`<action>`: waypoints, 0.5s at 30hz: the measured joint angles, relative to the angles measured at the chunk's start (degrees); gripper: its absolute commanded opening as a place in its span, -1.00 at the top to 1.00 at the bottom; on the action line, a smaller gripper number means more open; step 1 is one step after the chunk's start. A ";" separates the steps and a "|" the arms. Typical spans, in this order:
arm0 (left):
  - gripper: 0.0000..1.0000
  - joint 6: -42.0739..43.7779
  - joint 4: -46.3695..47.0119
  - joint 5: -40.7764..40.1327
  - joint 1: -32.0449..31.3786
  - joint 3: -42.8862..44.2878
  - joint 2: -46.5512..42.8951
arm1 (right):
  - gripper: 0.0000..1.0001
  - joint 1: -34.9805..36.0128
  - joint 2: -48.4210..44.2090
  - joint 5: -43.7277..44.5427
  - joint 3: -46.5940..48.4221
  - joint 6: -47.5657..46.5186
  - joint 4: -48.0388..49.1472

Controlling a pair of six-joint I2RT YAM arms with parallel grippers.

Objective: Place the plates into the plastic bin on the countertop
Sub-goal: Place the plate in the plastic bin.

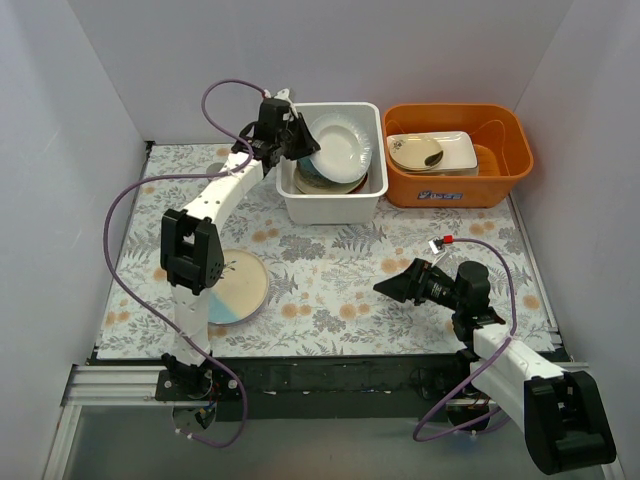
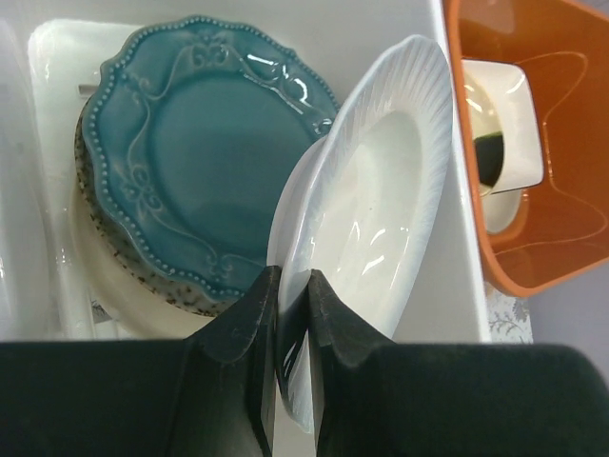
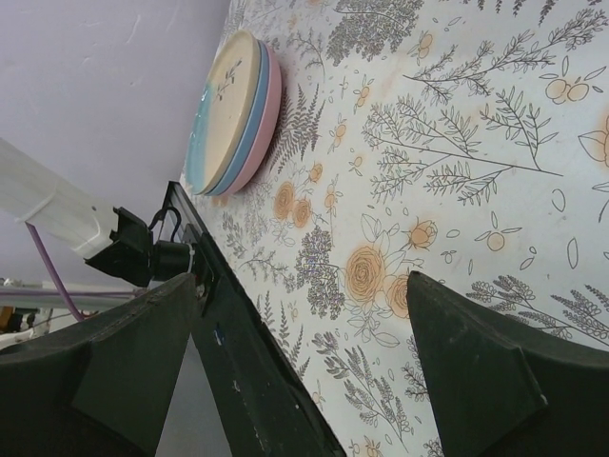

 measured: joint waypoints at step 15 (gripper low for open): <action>1.00 -0.04 -1.22 -1.31 0.02 0.00 3.08 | -0.96 -0.37 0.94 -0.02 0.00 -0.15 -0.02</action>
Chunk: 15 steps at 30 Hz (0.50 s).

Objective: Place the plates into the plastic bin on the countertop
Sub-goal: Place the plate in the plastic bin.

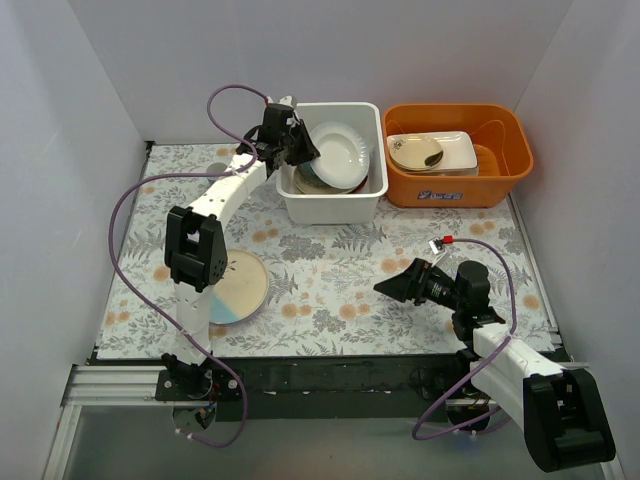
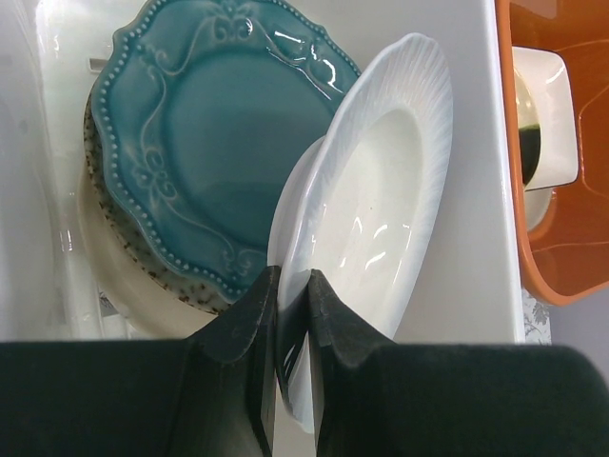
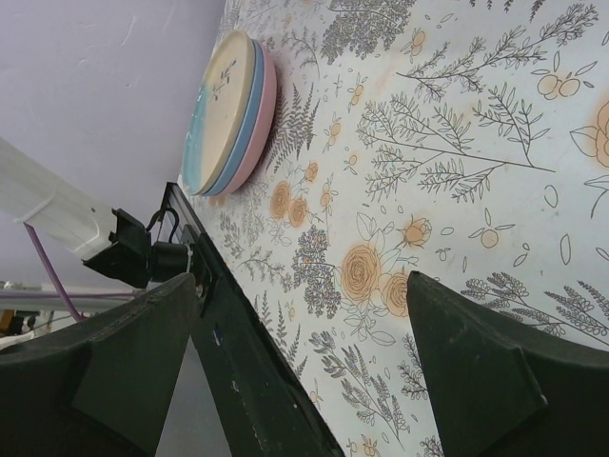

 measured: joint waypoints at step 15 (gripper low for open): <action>0.57 -2.23 4.81 0.35 0.39 -3.98 -0.04 | -0.96 0.00 0.04 -0.22 0.00 0.00 0.00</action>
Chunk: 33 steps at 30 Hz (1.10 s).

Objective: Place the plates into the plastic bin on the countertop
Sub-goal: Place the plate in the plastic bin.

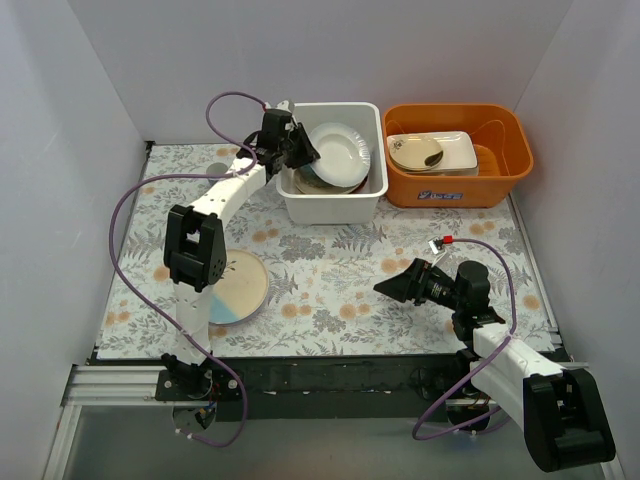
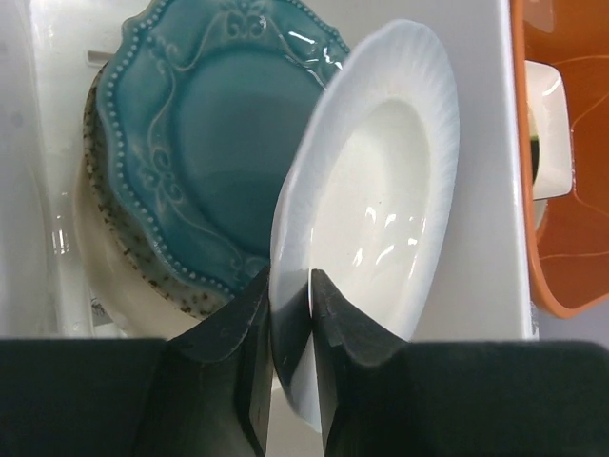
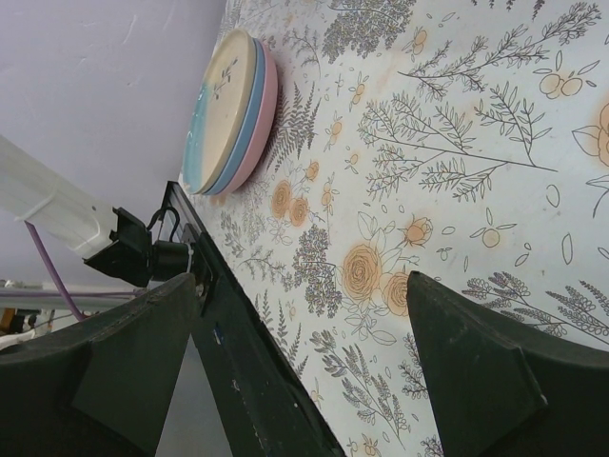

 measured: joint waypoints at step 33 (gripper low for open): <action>-0.96 0.15 0.20 2.10 0.04 -8.87 -8.15 | -0.96 -0.31 0.02 -0.90 -0.09 0.66 0.52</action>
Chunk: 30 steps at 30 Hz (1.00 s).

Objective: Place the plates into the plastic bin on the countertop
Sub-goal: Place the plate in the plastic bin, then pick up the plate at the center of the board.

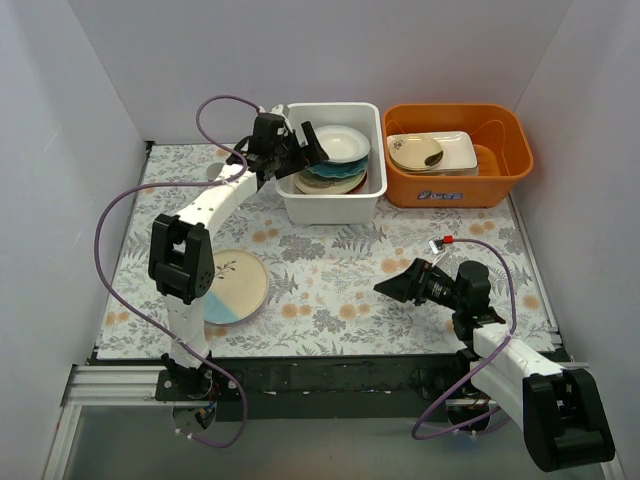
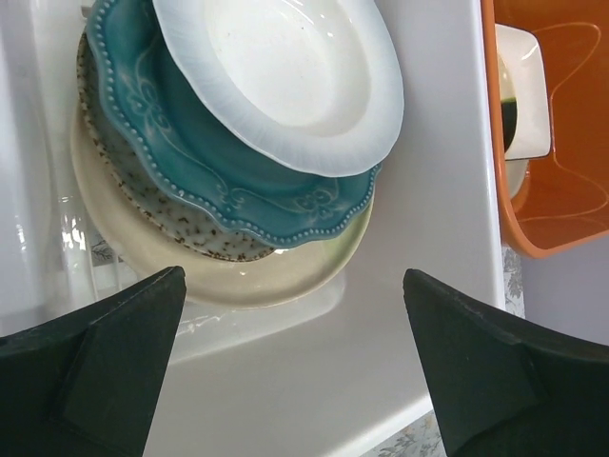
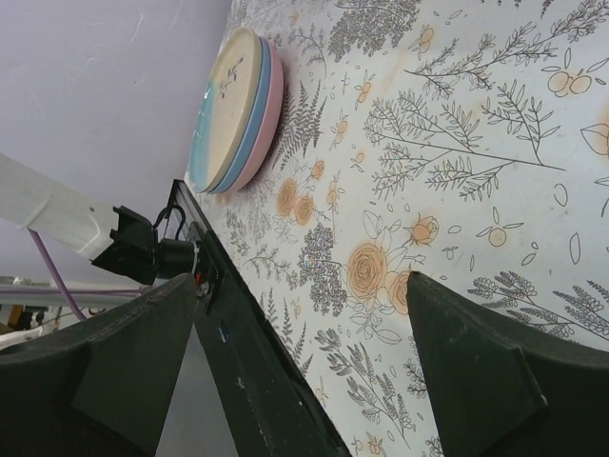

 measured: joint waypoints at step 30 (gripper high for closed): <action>-0.96 -3.06 7.41 2.03 0.57 -20.94 -20.37 | -0.96 0.61 0.79 0.15 -0.17 0.15 -1.05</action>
